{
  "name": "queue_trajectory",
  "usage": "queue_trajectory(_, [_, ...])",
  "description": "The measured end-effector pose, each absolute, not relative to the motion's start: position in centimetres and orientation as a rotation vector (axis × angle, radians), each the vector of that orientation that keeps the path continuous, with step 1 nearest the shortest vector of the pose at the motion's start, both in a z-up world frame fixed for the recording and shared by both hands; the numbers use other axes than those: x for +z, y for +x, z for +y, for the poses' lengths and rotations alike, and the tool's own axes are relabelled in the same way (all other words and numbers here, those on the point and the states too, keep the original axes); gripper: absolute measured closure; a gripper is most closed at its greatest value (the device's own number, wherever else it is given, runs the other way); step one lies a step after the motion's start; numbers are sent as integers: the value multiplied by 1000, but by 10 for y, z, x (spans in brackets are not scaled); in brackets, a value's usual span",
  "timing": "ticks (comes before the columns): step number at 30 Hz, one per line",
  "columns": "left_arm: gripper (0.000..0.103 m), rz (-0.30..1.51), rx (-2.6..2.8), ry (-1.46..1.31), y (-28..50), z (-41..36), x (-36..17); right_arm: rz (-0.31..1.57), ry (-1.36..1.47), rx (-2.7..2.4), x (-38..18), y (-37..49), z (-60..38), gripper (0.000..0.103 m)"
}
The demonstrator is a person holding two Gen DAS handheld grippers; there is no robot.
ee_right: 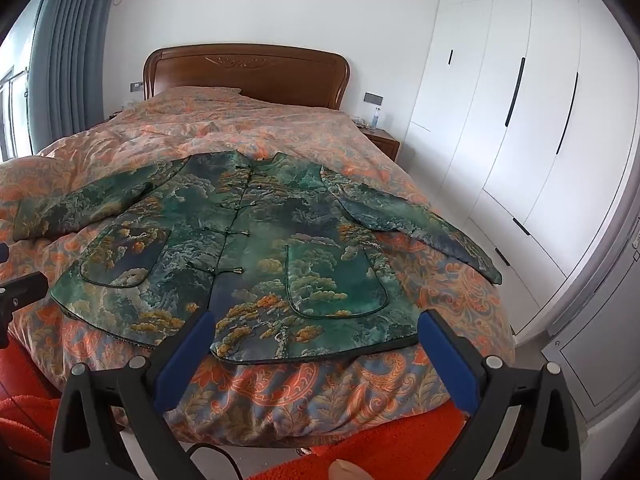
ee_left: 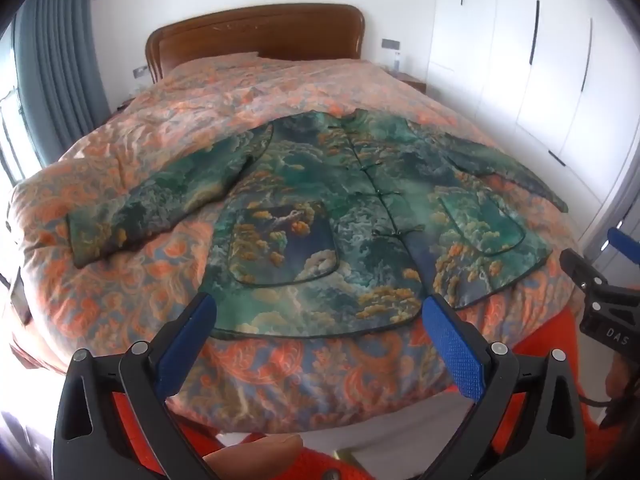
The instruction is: Fold large clothes
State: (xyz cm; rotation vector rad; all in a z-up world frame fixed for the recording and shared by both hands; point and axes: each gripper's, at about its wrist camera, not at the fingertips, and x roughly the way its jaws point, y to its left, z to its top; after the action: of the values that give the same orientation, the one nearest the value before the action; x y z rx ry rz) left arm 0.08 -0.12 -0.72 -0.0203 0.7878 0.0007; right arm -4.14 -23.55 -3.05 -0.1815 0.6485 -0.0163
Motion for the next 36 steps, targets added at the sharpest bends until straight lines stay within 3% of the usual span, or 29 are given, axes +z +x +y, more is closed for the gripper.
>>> queue_trajectory(36, [0, 791, -2, -21, 0, -1, -6, 668, -178, 1, -33, -42, -232, 0])
